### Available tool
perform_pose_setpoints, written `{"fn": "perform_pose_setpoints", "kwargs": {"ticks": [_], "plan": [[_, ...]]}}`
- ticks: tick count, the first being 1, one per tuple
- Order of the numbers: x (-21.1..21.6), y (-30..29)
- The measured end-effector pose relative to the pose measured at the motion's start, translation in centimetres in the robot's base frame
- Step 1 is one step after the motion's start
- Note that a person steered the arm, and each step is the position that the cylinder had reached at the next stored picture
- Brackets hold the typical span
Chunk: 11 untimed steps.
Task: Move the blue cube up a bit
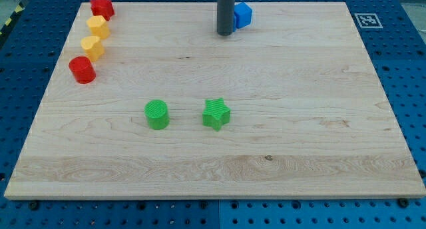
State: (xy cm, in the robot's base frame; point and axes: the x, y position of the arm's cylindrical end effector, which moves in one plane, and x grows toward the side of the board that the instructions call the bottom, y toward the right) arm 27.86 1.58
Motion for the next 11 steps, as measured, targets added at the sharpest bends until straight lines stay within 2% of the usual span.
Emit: {"fn": "perform_pose_setpoints", "kwargs": {"ticks": [2, 5, 7, 9, 11], "plan": [[-1.6, -0.2], [1.1, 1.0], [-0.6, 4.0], [-1.8, 3.4], [-0.4, 3.3]]}}
